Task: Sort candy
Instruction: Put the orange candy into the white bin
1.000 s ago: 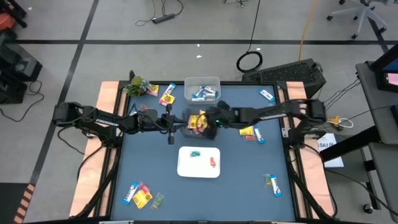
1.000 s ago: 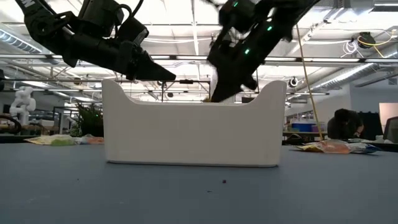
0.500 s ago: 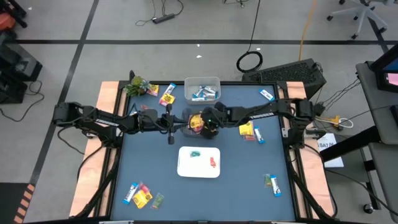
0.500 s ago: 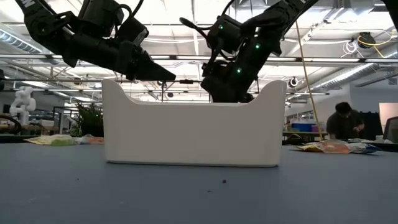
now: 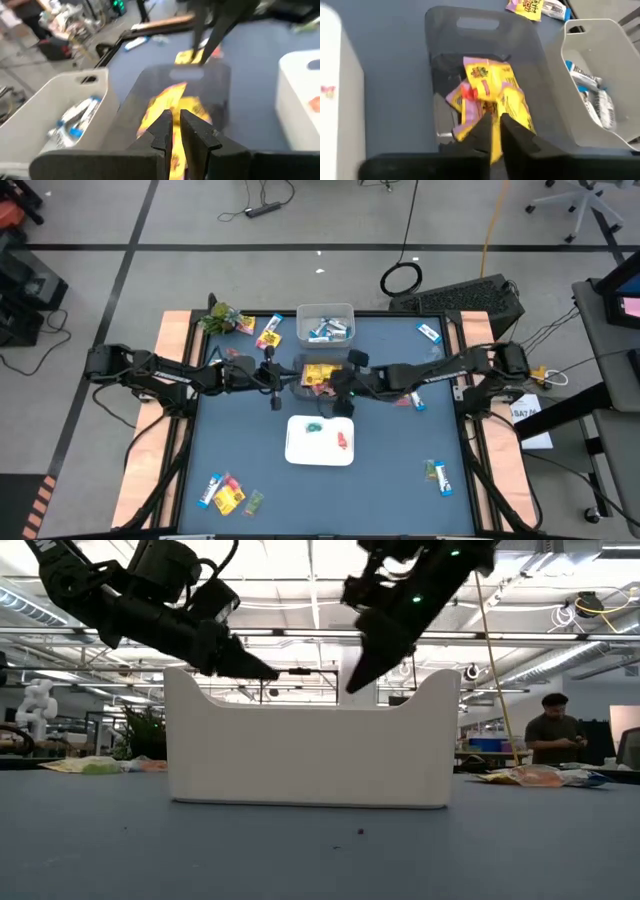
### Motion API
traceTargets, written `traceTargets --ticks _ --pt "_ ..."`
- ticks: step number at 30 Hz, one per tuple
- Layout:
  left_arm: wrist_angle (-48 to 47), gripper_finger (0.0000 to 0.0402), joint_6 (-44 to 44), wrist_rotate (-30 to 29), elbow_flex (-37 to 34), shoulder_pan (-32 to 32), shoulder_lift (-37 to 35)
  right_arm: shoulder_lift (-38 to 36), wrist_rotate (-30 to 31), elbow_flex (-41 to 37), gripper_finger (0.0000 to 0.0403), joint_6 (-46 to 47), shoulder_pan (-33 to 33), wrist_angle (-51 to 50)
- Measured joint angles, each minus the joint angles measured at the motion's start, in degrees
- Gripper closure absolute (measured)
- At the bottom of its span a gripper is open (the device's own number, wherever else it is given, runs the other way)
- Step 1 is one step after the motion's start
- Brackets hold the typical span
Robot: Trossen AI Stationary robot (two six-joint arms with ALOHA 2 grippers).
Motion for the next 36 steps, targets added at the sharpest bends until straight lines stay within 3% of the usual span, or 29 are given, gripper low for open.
traceTargets --ticks 4,8,11,15,17,24,36 --pt "-9.1 0.0357 0.0 -5.0 1.9 0.0 -1.7 -4.9 3.7 -5.8 0.0391 1.9 2.6 0.8" --pt "-23.8 0.0357 -2.6 -13.6 5.5 0.0 -5.5 -11.8 4.8 -12.6 0.0401 4.3 5.1 2.1" --pt "-39.8 0.0357 -8.2 -18.6 9.3 0.7 -8.0 -17.5 4.9 -17.2 0.0401 5.8 7.2 4.4" --pt "-64.4 0.0357 -17.8 -19.9 14.6 3.3 -8.2 -24.3 5.9 -21.9 0.0402 6.1 9.3 7.2" --pt "-70.0 0.0357 -22.7 -19.9 15.8 5.2 -7.3 -26.7 6.7 -23.5 0.0402 4.9 10.1 7.7" --pt "-77.0 0.0338 -23.8 -19.9 15.8 13.6 -3.0 -28.9 8.2 -24.2 0.0403 4.7 10.6 8.3" --pt "-75.8 0.0224 -23.6 -16.8 15.8 24.3 6.5 -28.6 8.1 -24.2 0.0403 4.5 11.0 8.5"
